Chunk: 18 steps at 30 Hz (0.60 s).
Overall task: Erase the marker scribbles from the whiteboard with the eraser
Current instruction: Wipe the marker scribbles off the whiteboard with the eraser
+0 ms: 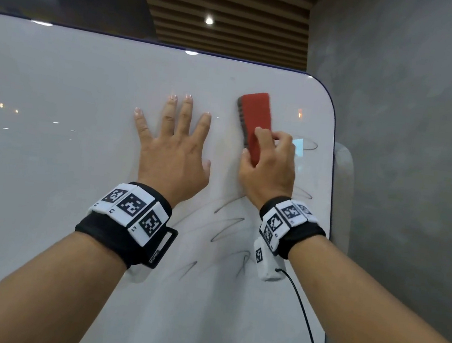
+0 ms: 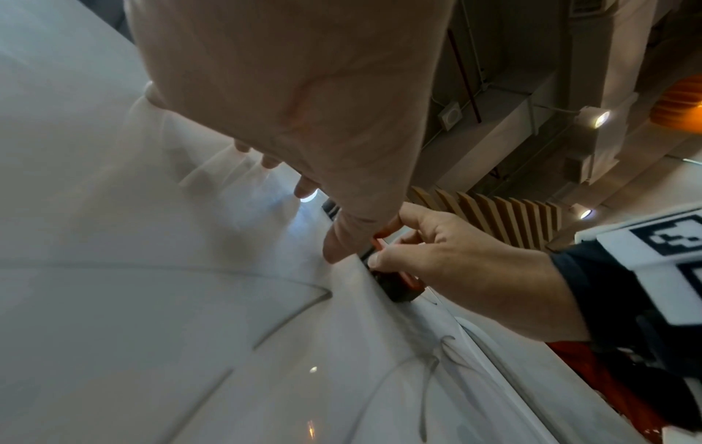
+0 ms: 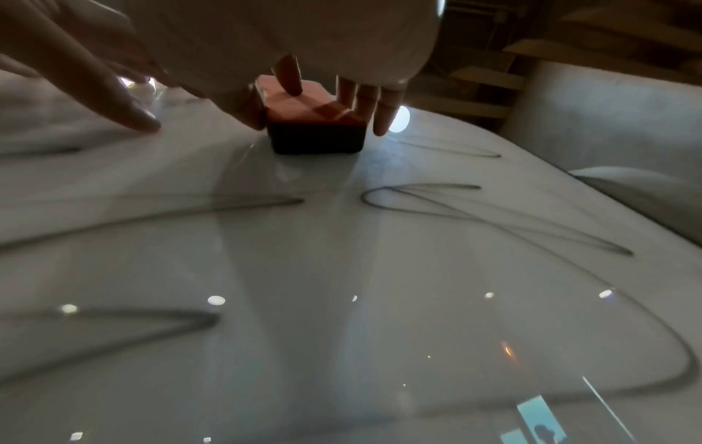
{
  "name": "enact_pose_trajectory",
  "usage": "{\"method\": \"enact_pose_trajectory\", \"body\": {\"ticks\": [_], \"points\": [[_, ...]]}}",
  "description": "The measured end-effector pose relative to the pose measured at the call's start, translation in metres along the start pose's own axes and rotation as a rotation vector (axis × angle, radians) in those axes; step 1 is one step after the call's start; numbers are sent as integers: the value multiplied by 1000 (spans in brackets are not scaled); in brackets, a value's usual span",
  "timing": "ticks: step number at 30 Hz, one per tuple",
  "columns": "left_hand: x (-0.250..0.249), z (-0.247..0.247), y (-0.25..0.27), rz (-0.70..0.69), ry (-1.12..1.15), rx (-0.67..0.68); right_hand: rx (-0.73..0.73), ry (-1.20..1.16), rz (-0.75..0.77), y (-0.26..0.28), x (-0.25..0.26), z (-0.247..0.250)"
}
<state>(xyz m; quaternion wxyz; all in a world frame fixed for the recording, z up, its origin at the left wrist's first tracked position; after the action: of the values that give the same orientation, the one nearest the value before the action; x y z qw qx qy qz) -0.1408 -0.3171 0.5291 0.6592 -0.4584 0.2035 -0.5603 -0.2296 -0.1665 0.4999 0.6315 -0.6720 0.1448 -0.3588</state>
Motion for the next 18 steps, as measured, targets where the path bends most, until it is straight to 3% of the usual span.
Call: {"method": "enact_pose_trajectory", "body": {"ticks": [5, 10, 15, 18], "points": [[-4, 1, -3, 25, 53, -42, 40, -28, 118, -12, -6, 4], [-5, 0, -5, 9, 49, -63, -66, -66, -37, -23, -16, 6], [-9, 0, -8, 3, 53, -80, 2, -49, 283, -1, -5, 1], [-9, 1, -8, 1, 67, -88, -39, -42, 172, -12, -24, 3]]}}
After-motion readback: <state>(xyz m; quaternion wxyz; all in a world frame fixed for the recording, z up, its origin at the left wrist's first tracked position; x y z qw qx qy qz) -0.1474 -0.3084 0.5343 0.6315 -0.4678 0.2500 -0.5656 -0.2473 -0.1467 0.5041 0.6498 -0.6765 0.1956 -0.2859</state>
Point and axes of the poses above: each hand's wrist, its own y-axis away from the middle knuckle, its own z-axis out of the back of the hand, x = y × z, the point moved 3 cm from there along -y, towards the middle knuckle, and after that the axes turned 1 degree about x, right-handed, at the moved point
